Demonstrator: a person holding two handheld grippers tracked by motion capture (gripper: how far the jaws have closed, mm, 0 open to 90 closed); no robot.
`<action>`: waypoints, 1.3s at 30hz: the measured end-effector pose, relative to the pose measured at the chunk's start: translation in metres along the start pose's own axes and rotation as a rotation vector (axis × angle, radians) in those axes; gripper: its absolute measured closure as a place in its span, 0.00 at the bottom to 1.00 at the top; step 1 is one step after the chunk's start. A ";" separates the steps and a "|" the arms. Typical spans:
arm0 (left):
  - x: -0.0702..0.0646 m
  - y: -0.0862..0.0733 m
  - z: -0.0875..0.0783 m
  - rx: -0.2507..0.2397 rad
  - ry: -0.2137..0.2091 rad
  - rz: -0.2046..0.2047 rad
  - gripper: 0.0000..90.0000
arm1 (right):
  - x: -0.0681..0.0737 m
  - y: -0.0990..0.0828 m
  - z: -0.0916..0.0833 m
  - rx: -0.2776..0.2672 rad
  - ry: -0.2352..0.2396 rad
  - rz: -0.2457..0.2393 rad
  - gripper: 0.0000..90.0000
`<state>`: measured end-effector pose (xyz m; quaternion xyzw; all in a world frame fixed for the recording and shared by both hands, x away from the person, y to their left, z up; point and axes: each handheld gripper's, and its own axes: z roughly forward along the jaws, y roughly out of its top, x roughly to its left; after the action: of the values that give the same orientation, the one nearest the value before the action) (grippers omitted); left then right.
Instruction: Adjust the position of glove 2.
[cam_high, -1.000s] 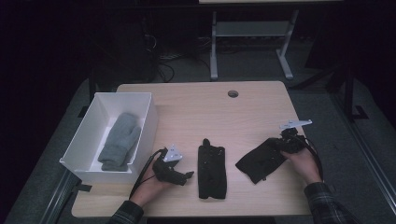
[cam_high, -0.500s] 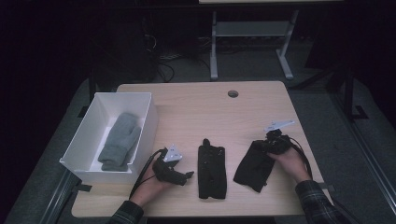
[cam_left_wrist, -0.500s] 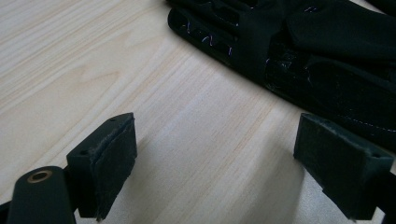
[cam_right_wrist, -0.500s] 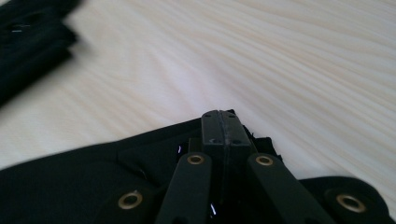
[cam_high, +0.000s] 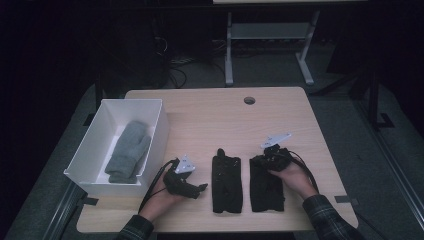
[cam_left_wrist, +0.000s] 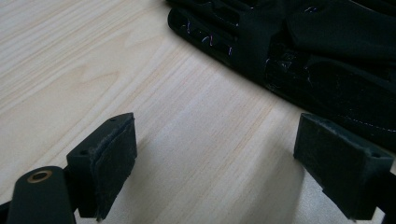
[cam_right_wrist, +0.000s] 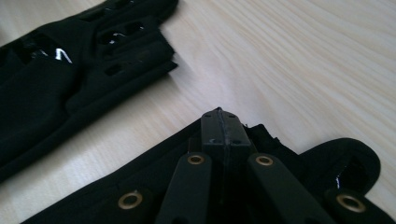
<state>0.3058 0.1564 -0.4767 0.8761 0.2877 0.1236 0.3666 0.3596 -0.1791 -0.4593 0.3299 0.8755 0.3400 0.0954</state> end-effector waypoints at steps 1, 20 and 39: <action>0.000 0.000 0.000 0.000 0.000 0.000 0.14 | 0.001 0.000 0.000 -0.001 -0.002 -0.006 1.00; 0.000 0.000 0.000 -0.006 0.001 0.000 0.14 | 0.004 -0.054 -0.048 0.029 0.046 -0.013 1.00; 0.000 0.003 0.000 0.017 0.003 -0.012 0.15 | 0.019 -0.040 -0.040 0.005 0.082 -0.059 1.00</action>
<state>0.3064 0.1548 -0.4744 0.8773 0.2943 0.1202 0.3594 0.3089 -0.2100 -0.4545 0.2901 0.8888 0.3480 0.0687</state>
